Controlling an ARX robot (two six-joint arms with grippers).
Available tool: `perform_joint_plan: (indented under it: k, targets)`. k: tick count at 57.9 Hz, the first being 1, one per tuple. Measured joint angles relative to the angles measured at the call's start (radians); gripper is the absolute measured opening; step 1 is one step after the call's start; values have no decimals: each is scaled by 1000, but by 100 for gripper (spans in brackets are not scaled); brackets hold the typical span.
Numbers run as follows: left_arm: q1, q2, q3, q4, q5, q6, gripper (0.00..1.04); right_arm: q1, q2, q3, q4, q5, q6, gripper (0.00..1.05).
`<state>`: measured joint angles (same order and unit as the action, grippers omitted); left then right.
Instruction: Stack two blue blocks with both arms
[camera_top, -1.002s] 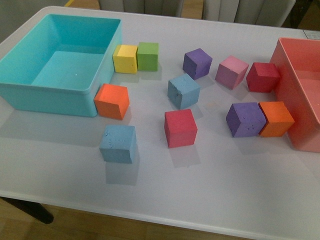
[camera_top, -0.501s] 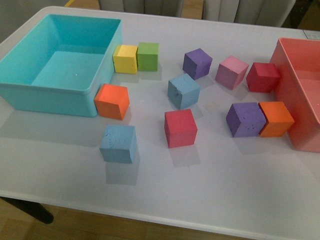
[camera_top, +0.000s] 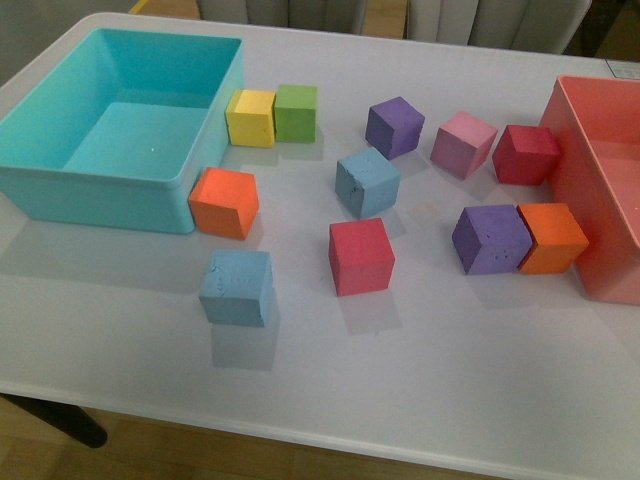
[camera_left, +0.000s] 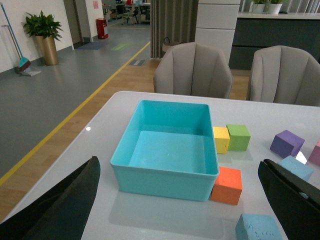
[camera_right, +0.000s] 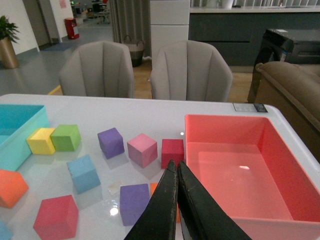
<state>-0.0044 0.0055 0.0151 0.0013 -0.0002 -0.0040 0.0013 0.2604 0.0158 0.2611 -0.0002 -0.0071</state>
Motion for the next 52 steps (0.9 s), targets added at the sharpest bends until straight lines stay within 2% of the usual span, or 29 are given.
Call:
perform_joint_plan:
  k: [17,22,34,47,52]
  targets:
    - [0,0,0,0,0,0,96,0,-89,0,-90,0,0,2]
    - [0,0,0,0,0,0,96,0,-226,0,-249,1,0,2]
    - [0,0,0,0,0,0,96,0,-253,0,-259,0,0,2]
    - [0,0,0,0,0,0,96,0,-254,0,-259,0,0,42]
    - [5,19,9,-29,22,2,96,0,-254,0,-259,0,0,61]
